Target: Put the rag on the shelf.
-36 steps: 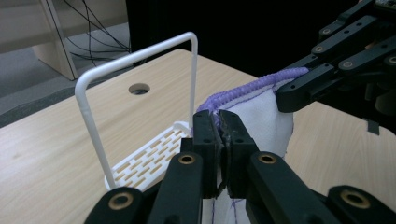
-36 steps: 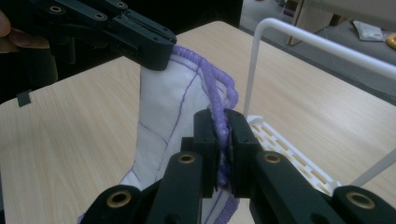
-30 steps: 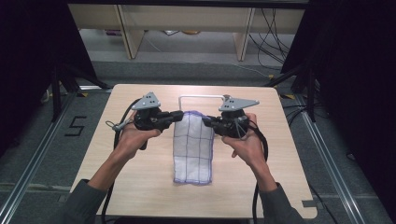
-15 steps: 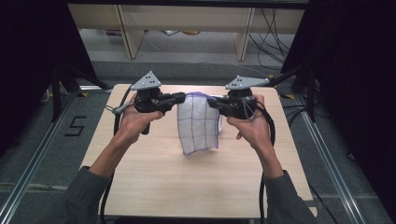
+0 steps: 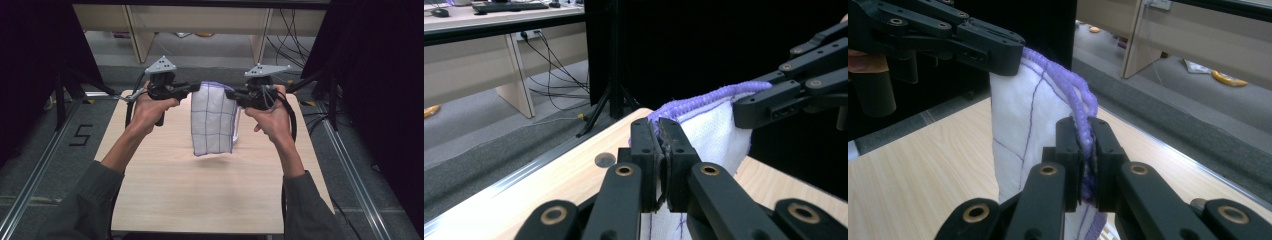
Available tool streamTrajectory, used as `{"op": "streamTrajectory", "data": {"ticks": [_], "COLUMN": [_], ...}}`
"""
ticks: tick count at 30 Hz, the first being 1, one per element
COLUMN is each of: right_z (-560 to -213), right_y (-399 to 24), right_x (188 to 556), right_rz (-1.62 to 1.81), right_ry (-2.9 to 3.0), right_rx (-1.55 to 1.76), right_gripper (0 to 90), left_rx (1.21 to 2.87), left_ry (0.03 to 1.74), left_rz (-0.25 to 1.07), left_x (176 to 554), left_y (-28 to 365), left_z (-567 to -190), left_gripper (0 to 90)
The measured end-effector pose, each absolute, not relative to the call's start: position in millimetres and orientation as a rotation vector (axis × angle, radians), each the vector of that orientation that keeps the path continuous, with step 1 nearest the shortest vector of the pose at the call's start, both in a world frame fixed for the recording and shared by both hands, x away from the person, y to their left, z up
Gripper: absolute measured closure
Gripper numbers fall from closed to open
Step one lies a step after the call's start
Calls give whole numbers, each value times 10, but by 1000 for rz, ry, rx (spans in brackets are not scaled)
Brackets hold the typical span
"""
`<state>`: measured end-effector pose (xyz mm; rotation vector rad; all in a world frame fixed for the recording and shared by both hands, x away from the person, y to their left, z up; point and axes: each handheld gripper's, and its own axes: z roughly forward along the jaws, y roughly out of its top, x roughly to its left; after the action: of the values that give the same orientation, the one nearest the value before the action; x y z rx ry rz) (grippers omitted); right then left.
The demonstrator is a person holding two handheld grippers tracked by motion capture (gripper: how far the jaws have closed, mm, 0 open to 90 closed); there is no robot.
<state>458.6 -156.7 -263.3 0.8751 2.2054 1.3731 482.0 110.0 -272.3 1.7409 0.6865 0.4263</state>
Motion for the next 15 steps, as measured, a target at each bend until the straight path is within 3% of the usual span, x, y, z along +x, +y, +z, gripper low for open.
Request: {"op": "streamTrajectory", "data": {"ticks": [15], "right_z": [-2434], "right_y": [-1608], "right_x": [4823], "right_rz": [1367], "right_ry": [2151], "right_rx": [923], "right_gripper": [849], "left_rx": [1723], "left_ry": [717], "left_rz": [473], "left_x": [5058], "left_y": [996], "left_z": [-2494], "left_gripper": [856]}}
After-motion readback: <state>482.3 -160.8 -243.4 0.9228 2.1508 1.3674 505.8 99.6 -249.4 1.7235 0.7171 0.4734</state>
